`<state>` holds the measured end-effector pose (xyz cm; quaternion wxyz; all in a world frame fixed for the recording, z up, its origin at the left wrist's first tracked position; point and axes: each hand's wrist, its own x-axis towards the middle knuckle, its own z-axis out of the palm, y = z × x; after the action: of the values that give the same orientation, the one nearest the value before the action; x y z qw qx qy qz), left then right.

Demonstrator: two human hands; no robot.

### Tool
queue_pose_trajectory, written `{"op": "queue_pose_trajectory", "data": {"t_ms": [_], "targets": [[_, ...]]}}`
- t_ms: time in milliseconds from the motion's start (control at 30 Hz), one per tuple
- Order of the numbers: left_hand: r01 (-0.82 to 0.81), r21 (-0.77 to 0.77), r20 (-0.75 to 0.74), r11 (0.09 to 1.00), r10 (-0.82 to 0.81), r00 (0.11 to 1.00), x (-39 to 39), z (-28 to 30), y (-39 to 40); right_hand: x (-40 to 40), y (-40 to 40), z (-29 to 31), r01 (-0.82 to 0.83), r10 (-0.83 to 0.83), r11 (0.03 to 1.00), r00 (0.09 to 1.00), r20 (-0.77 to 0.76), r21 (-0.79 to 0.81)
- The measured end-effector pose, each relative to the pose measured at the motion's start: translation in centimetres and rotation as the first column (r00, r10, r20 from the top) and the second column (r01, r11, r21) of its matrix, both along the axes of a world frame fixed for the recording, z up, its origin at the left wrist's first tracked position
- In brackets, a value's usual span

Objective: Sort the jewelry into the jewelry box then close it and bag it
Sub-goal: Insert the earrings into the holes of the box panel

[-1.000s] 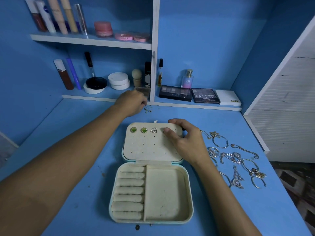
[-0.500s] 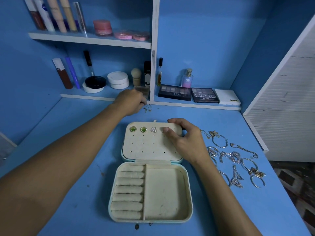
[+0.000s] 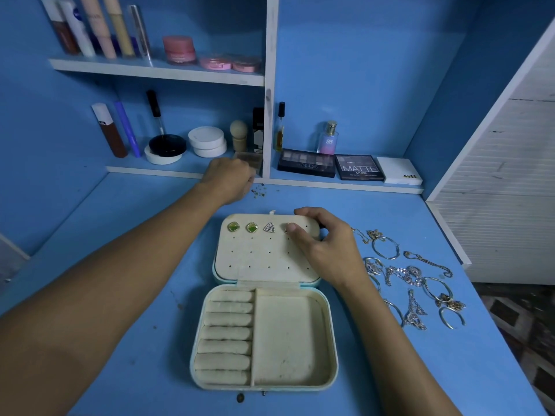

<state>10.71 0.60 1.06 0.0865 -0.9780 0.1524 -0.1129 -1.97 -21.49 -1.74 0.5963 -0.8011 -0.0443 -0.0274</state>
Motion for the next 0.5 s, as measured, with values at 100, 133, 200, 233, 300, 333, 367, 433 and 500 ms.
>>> {"op": "queue_pose_trajectory", "data": {"t_ms": [100,133,200,233,300,333,367,433,500], "targets": [[-0.005,-0.014,0.010,1.000,0.005,1.000,-0.3,0.1,-0.2,0.0,0.0,0.0,-0.004,0.004,1.000,1.000,-0.001,0.006],[-0.014,-0.044,0.001,0.999,0.014,1.000,-0.4,0.1,-0.2,-0.1,0.0,0.1,-0.004,0.004,1.000,1.000,0.000,0.004],[-0.046,-0.162,-0.024,0.986,0.043,0.999,-0.5,0.0,0.1,-0.2,0.1,0.2,-0.002,0.002,1.000,1.000,0.005,0.003],[-0.066,-0.233,-0.037,0.970,0.059,0.998,-0.6,0.1,0.3,-0.3,0.1,0.4,0.001,-0.001,1.000,1.000,0.004,0.007],[-0.099,-0.330,-0.061,0.939,0.084,0.995,-0.8,0.3,0.6,-0.4,0.1,0.7,0.007,-0.007,1.000,1.000,0.000,0.025],[-0.114,-0.346,-0.077,0.931,0.093,0.993,-0.9,0.4,0.7,-0.5,0.1,0.8,0.005,-0.005,0.999,1.000,0.001,0.039],[-0.129,-0.354,-0.095,0.926,0.102,0.990,-1.1,0.6,0.7,-0.6,0.1,0.9,0.003,-0.003,0.999,1.000,0.001,0.053],[-0.149,-0.376,-0.120,0.915,0.112,0.986,-1.4,0.9,0.7,-0.7,0.2,1.1,0.000,-0.001,0.997,1.000,0.002,0.076],[-0.161,-0.396,-0.149,0.904,0.110,0.983,-1.7,1.2,0.7,-0.9,0.3,1.2,0.004,-0.005,0.996,1.000,0.014,0.086]]}}
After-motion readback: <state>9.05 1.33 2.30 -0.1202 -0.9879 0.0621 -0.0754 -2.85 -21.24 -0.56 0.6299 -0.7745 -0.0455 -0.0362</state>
